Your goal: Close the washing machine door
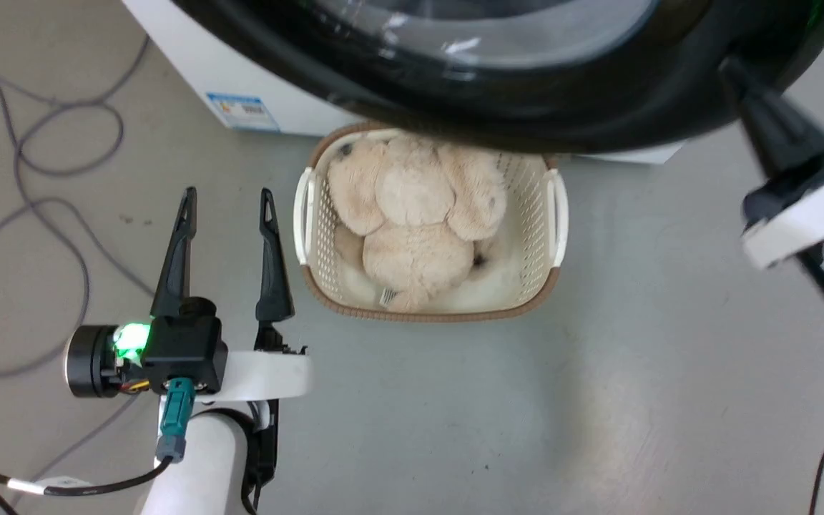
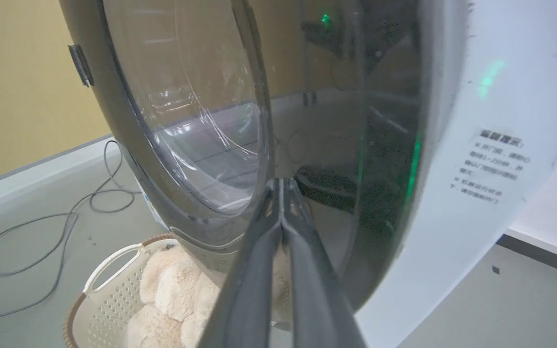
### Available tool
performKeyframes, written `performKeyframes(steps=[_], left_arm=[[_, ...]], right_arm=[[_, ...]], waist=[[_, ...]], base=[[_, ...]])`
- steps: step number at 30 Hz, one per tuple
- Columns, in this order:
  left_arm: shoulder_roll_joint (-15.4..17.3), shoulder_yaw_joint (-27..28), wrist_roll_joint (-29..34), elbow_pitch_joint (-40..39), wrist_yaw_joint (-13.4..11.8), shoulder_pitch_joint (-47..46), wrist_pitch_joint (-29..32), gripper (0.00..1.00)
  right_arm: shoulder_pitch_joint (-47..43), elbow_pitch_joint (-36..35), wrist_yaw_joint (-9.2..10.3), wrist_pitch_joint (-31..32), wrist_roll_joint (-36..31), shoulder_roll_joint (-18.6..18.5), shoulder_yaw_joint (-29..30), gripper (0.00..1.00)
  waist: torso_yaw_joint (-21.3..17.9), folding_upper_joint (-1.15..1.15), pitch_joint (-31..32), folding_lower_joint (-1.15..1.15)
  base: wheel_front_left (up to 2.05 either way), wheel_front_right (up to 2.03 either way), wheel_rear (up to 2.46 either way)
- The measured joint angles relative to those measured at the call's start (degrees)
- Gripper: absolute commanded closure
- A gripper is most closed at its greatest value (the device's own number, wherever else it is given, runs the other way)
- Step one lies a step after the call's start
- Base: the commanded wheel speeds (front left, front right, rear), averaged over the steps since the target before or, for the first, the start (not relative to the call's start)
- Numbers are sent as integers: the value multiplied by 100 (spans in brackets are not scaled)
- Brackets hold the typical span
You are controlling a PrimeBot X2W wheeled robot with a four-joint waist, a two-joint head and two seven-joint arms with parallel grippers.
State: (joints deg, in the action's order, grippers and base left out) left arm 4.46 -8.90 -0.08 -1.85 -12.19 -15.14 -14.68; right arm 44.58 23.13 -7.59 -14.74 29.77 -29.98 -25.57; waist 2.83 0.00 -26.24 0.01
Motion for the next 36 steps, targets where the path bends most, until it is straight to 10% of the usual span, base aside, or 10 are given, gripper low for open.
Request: performKeyframes(steps=[22, 36], left_arm=[[-2, -104, -11, 58, -142, -308, 0, 0], [159, 77, -52, 335, -180, 154, 0, 0]], right_arm=[[762, 765, 1, -1, -566, 259, 981, 100], [-878, -1817, 4, -1, -1948, 1374, 2662, 100]], waist=[[180, 0, -330, 0], [-52, 0, 697, -1]], base=[[0, 0, 0], [0, 0, 0]])
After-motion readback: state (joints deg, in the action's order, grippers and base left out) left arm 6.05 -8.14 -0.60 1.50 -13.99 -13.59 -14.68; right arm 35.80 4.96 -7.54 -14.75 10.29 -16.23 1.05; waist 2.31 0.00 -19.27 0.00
